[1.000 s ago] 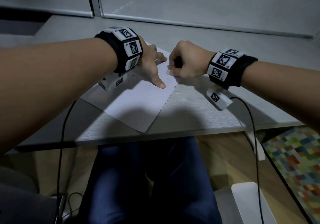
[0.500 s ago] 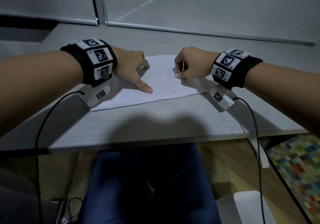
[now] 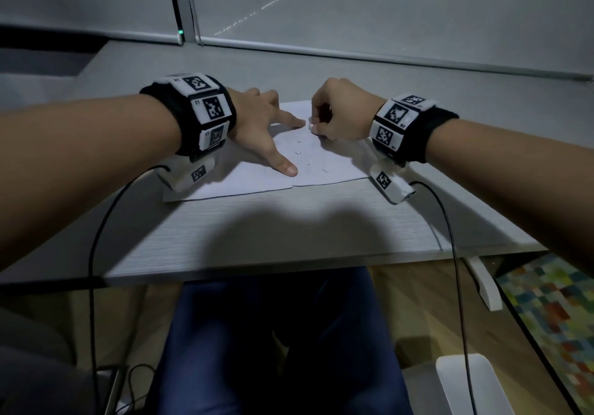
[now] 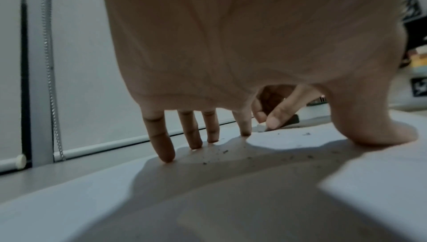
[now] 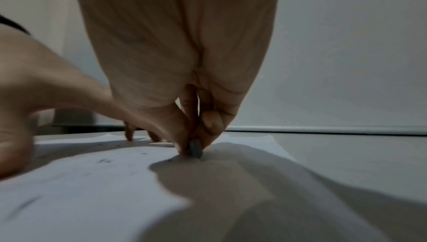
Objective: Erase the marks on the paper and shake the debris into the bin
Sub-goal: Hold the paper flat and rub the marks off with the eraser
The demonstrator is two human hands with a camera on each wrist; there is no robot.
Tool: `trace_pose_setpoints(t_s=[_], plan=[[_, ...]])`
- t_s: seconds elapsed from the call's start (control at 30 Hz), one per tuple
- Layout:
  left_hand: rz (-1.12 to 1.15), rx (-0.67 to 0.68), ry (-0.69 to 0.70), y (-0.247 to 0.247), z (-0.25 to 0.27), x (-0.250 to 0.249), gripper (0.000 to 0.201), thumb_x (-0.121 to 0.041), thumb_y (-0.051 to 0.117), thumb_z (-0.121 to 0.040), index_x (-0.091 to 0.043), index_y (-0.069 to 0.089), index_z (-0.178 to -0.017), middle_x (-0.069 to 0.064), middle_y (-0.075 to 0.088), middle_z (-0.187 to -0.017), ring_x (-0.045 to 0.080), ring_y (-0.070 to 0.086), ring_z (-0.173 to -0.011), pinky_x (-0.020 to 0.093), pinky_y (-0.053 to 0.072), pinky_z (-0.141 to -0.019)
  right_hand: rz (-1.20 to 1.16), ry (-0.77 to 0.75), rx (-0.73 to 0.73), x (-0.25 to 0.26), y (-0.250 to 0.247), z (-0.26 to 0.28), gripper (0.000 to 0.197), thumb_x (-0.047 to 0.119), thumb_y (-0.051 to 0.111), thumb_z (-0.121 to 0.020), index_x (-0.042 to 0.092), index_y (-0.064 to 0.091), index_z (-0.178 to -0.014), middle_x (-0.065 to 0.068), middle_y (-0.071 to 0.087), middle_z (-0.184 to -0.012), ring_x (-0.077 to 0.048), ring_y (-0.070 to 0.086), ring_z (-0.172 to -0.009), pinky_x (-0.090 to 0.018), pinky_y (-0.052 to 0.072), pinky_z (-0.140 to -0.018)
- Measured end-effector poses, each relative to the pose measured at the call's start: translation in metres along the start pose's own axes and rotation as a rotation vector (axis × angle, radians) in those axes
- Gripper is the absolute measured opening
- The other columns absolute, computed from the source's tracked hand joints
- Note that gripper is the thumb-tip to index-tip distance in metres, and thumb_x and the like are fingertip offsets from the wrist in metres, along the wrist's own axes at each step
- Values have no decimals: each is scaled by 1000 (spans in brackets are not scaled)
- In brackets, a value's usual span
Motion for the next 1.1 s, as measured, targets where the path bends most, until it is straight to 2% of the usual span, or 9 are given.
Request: trace_pose_setpoints(t_s=[0.07,0.17,0.23,0.37,0.5,0.63,0.8,0.97,1.1], plan=[[1,13,-15,1,0,0,123,-109,50,-50,-65,15,-159,-2,32,-146,32,32,-141,64,38,-112,-18,-47,9,13,4,6,13,22,74,-91,12,75,-83,0,73,-76,-18,69,-74,-30,58,-73],[2,1,-23,2,2,1,110,-106,54,-56,-60,29,-153,-1,34,-143,32,33,-138,63,38,-112,-92,-173,64,40,11,15,12,17,74,-88,9,74,-79,2,70,-71,-1,61,-60,-16,48,-62],[-3,-6,-25,2,2,0,105,-102,56,-61,-59,30,-152,-1,34,-143,31,33,-139,62,38,-112,-140,-189,77,43,13,16,11,17,75,-86,10,75,-78,4,69,-67,2,58,-54,-9,42,-57],[13,17,-41,3,2,0,117,-104,55,-57,-60,18,-159,-2,34,-141,31,33,-138,64,39,-110,-127,-82,4,23,5,-1,13,23,80,-83,14,76,-74,9,65,-61,-3,56,-52,-19,44,-59],[18,15,-28,3,2,0,114,-103,57,-59,-56,24,-158,0,33,-143,31,33,-137,63,38,-112,-107,-86,-1,33,8,2,14,20,73,-83,11,73,-72,1,67,-64,-14,59,-57,-27,50,-59],[20,7,-24,4,1,2,109,-100,60,-62,-49,36,-154,-1,33,-139,30,33,-136,59,37,-115,-150,-167,29,56,17,10,11,13,70,-81,7,72,-73,-2,65,-63,-6,52,-50,-18,45,-54],[51,8,-36,4,3,1,120,-99,62,-62,-50,20,-163,-2,32,-150,29,30,-144,60,38,-112,-100,-19,-37,30,6,-9,14,21,80,-83,10,77,-74,0,72,-67,-13,63,-60,-25,51,-62],[115,-67,1,5,14,8,132,-97,61,-67,-33,9,-170,1,29,-167,32,32,-153,58,32,-121,-38,25,-26,30,6,-9,16,22,74,-86,13,73,-72,-2,71,-70,-24,70,-70,-34,62,-67],[102,-183,-27,10,27,29,132,-101,52,-68,-20,22,-167,8,35,-161,35,38,-147,56,38,-117,-17,98,-16,17,5,1,16,17,74,-84,11,74,-70,-2,73,-69,-24,72,-70,-34,63,-67]])
Point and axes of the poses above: each hand's wrist, its own z-axis away from the middle knuckle, its own y-axis out of the palm, x = y × z, the point moved 6 cm from there along -z, towards the middle knuckle
